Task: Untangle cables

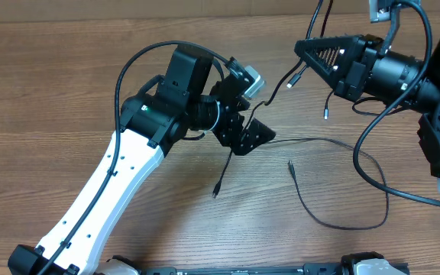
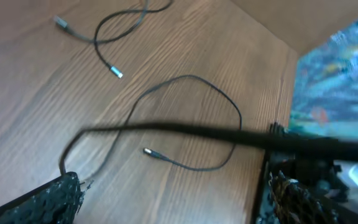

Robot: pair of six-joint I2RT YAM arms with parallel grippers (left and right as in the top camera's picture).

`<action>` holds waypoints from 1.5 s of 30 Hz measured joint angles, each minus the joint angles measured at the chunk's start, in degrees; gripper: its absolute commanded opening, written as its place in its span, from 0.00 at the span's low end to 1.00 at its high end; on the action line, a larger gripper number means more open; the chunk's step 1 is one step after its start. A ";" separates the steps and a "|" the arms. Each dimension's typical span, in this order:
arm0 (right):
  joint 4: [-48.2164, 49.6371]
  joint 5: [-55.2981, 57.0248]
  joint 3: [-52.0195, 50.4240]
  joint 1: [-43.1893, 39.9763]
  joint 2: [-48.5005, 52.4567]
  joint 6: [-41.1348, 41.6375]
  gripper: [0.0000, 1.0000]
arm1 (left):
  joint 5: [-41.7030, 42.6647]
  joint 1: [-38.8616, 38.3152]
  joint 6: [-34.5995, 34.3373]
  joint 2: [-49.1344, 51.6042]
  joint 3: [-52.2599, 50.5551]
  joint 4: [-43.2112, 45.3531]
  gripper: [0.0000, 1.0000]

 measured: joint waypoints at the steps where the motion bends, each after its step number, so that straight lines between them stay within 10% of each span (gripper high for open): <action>1: 0.35 -0.79 0.00 0.00 0.00 0.59 0.04 | 0.26 0.02 1.09 0.00 0.00 0.61 1.00; 5: 1.97 -4.37 0.00 0.00 0.00 2.73 0.04 | 0.39 0.00 3.10 0.00 0.00 3.58 0.99; 8: 2.51 -6.51 0.00 0.00 0.00 3.41 0.04 | -0.07 0.02 4.09 0.00 0.00 5.09 0.80; 12: 2.51 -7.96 0.00 0.02 0.00 4.04 0.04 | -0.48 0.02 4.66 0.00 -0.02 5.49 0.04; 29: 1.22 -1.07 0.00 0.00 0.00 4.17 0.04 | -1.88 1.42 4.92 0.00 -0.04 6.16 0.04; 45: -7.13 9.31 0.20 0.00 1.09 2.43 0.04 | 20.48 5.55 0.33 -8.15 -0.31 19.28 0.04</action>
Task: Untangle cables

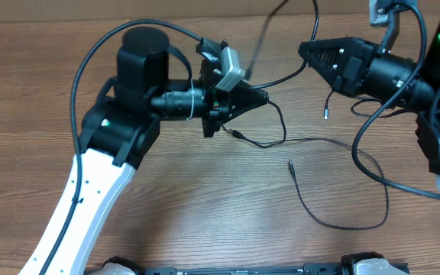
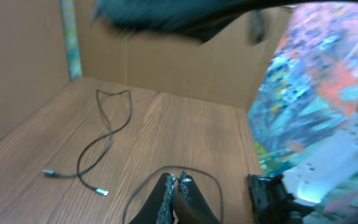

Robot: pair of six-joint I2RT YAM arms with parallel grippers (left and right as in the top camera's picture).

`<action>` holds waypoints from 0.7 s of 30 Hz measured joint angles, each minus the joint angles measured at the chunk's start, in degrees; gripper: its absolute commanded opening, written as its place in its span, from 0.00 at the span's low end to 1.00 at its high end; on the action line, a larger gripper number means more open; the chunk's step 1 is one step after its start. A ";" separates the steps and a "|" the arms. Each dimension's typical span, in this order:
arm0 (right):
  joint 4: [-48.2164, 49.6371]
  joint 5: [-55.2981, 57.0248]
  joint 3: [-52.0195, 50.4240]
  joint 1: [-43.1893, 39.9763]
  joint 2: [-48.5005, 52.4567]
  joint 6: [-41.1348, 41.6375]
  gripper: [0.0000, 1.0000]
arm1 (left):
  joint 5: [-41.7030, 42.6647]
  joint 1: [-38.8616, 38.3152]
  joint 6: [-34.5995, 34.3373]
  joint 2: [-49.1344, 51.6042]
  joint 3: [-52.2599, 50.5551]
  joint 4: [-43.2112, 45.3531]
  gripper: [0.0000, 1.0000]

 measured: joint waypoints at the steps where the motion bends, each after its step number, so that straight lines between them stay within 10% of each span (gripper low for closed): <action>1: -0.76 1.44 0.02 0.00 0.28 -0.15 0.04 | 0.37 0.09 -0.39 -0.59 0.00 0.00 0.04; 21: -15.54 7.52 -0.04 0.00 1.18 -5.86 0.04 | 0.59 3.52 -7.48 -6.45 -0.04 11.63 0.04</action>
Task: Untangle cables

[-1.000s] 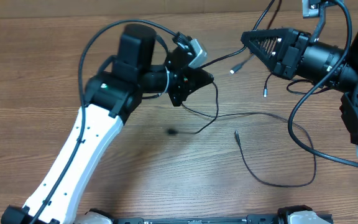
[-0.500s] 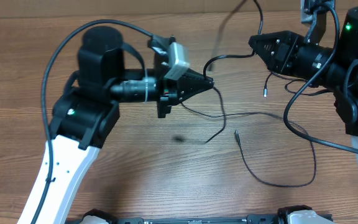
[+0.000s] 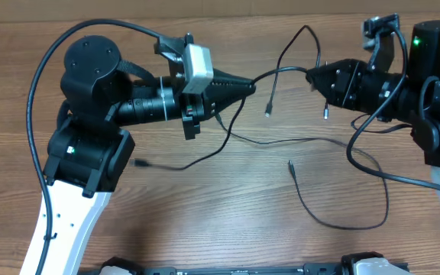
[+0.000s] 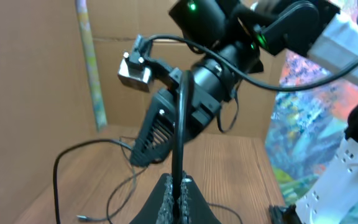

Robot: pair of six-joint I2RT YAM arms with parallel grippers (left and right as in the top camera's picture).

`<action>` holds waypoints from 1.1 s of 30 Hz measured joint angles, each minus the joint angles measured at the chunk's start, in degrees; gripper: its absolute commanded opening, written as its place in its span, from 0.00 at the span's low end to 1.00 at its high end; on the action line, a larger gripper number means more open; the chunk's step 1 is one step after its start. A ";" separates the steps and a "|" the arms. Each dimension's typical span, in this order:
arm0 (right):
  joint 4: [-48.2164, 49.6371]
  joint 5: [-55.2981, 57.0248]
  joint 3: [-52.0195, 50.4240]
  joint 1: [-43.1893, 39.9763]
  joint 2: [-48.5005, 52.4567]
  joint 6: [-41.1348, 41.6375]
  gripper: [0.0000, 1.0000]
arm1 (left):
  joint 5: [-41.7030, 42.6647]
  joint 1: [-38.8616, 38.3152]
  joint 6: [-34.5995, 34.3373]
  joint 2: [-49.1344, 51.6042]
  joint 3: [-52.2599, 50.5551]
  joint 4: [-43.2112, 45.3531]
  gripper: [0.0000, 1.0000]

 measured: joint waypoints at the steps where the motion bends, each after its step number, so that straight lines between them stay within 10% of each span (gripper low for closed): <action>1: 0.00 -1.07 0.00 0.00 0.00 -0.63 0.04 | -0.79 0.00 -1.05 0.00 0.00 0.24 0.04; 23: -0.15 -12.37 -0.07 8.31 1.01 -12.11 0.14 | -1.84 0.00 -20.37 4.50 -0.31 22.23 0.04; 33: 1.70 -15.19 -0.42 8.35 5.38 -9.07 0.86 | 5.07 0.00 -22.10 4.52 -0.33 25.44 0.04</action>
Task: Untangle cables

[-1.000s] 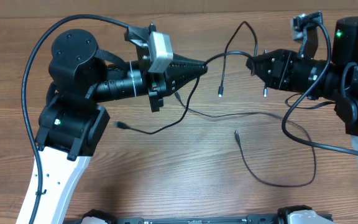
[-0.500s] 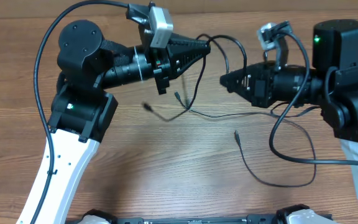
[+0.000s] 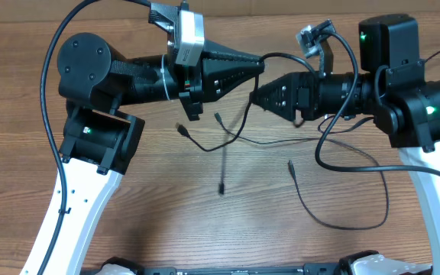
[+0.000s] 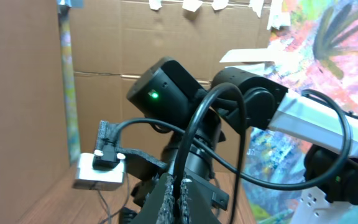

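My left gripper [image 3: 260, 64] points right, raised above the table, and is shut on a thin black cable [image 4: 194, 124]; in the left wrist view the cable rises from between the fingers [image 4: 168, 194] and arcs over to the right. The right gripper [image 3: 253, 95] points left, just below and facing the left one, and looks shut on a black cable. From there, strands [image 3: 235, 130] hang down, with plug ends [image 3: 222, 187] dangling. A second black cable [image 3: 334, 224] lies looped on the wooden table [image 3: 166, 221] at the right.
Both arm bodies crowd the back half of the table, and the right arm [image 4: 303, 124] fills the left wrist view. Cardboard walls [image 4: 23, 93] stand behind. The arms' own supply cables loop around them.
The right gripper has moved left from the back right to just under the left gripper's tip. The dangling cable ends now hang at the centre; the plug that lay at the left is lifted.
First my left gripper was open, low over the centre with a cable across it, while the right held cables up at the back right. Then the left was shut on a cable. Later it held it raised, pointing right. Now the two grippers face each other closely.
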Robot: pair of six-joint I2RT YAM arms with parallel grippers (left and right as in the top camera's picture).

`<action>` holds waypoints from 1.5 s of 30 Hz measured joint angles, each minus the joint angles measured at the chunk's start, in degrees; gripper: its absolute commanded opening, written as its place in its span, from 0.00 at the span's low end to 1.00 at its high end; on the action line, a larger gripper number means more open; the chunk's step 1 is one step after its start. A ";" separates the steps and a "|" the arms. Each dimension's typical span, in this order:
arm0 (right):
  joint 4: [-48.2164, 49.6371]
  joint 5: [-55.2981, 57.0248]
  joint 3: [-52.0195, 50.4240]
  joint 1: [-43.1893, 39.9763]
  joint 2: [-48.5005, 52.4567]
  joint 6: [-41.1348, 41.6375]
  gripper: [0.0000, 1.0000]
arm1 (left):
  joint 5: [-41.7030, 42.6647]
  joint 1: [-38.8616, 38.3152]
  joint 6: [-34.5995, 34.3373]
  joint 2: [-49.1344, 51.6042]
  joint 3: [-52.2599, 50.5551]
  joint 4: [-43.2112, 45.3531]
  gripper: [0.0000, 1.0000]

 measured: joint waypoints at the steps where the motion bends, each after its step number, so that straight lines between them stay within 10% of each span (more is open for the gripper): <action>1: 0.79 -0.22 -0.04 0.00 0.00 0.68 0.96 | 0.37 0.00 0.00 0.00 0.00 -0.02 0.04; 14: 6.73 9.90 -0.07 -2.10 -0.02 6.16 1.00 | 2.38 0.00 0.00 0.00 0.00 0.24 0.04; 25: 6.95 24.46 -0.07 -20.02 -0.02 8.70 1.00 | 2.95 7.41 -4.48 0.00 0.00 -0.09 0.04; 45: -2.05 -6.64 -0.09 -17.64 -0.31 -50.12 1.00 | -18.95 9.14 -11.80 0.02 0.00 -10.45 0.04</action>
